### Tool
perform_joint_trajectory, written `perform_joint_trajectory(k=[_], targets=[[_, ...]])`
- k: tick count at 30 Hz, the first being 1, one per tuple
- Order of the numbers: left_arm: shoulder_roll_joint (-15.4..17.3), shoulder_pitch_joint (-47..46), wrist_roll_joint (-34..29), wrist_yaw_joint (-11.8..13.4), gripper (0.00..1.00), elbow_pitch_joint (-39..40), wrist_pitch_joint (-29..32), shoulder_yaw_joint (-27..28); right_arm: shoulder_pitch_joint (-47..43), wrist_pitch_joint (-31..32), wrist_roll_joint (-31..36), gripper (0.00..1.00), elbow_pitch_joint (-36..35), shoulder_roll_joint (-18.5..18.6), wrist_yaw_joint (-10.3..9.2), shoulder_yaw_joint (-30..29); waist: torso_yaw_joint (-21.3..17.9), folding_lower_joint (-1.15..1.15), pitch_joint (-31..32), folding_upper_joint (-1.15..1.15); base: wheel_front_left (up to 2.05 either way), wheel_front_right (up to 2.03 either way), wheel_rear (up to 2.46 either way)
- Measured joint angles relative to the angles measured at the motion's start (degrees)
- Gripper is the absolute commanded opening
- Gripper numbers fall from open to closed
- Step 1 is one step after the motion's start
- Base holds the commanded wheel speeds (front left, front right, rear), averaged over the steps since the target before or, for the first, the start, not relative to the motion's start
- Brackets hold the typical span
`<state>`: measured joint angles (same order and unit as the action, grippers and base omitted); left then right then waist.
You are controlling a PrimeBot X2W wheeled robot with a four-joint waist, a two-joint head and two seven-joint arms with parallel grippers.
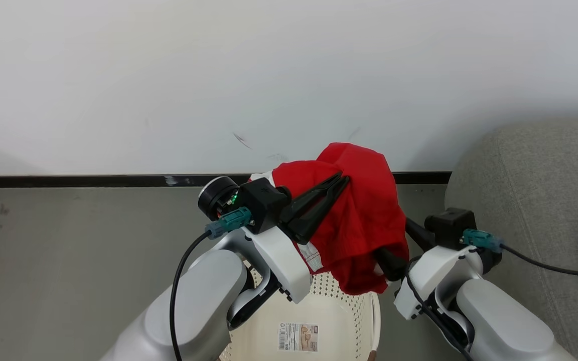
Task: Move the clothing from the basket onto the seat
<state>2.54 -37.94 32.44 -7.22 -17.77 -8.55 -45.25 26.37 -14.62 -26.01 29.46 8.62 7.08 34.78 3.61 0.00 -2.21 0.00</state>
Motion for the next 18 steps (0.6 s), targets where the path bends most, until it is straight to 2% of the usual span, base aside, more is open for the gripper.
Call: perform_joint_trajectory(k=[1,2,11,18], targets=[[0.0,0.05,0.26,0.0,0.0,0.09,0.0,-0.01,0.67,0.0,-0.18,0.12,0.16,-0.02,0.0,-0.16,0.15,0.0,0.02,0.0,0.0,0.0,0.0],[-0.01,0.15,0.31,0.0,0.0,0.12,0.07,-0.02,1.15,0.0,-0.23,0.0,0.29,-0.01,0.0,-0.19,0.3,0.0,0.04,0.0,0.0,0.0,0.0],[0.04,1.38,0.82,0.21,0.0,0.04,0.91,0.11,1.25,0.0,-1.19,0.0,0.67,0.05,0.0,-0.22,1.1,0.0,0.17,0.0,0.0,0.0,0.0],[1.23,3.03,1.35,0.53,0.0,-0.21,1.43,0.45,1.21,0.0,-1.33,0.0,-0.79,1.15,0.0,-2.93,0.56,0.0,0.12,0.0,0.0,0.0,0.0]])
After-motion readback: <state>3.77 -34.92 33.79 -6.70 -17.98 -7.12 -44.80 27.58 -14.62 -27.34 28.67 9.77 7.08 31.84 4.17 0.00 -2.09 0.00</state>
